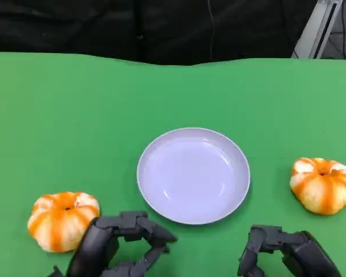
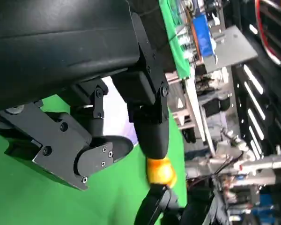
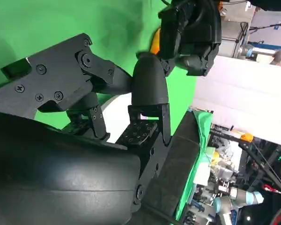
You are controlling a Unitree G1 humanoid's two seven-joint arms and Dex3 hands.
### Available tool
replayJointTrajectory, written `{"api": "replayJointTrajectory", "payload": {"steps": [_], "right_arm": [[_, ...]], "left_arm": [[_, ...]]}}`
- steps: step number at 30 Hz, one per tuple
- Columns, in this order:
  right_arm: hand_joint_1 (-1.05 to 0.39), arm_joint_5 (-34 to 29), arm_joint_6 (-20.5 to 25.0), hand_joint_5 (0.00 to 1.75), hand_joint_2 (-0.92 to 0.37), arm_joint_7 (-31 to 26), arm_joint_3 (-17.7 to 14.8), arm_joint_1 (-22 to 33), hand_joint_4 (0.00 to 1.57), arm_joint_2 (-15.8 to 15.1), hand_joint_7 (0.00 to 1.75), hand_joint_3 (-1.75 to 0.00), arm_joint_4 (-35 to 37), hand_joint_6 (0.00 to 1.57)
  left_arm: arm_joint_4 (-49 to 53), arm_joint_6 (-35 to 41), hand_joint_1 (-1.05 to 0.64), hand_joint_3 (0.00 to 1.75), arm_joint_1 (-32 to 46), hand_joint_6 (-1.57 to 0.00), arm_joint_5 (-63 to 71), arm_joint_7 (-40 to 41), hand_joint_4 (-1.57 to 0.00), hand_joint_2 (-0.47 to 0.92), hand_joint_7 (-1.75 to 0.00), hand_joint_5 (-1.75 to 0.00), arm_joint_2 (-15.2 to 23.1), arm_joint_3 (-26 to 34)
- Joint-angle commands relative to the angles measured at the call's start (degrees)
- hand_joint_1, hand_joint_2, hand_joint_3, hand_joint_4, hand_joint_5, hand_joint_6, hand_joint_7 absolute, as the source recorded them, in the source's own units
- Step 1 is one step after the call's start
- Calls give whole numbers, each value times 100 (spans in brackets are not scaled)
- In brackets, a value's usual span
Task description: Grasp the bread from the table and place it into the plate.
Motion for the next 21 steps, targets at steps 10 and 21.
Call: {"api": "replayJointTrajectory", "payload": {"steps": [10, 21], "right_arm": [[-24, 34, -20, 155, -62, -9, -53, -28, 80, -73, 133, -92, -5, 78], [-24, 27, -45, 154, -62, -27, -56, -38, 81, -75, 132, -92, 30, 79]], "left_arm": [[-1012, 896, -48, 10, 325, -38, -827, -698, -42, 92, 0, 0, 226, -27], [-2110, 1169, -68, 13, 574, -33, -926, -704, -41, 92, -1, -1, 503, 380]]}}
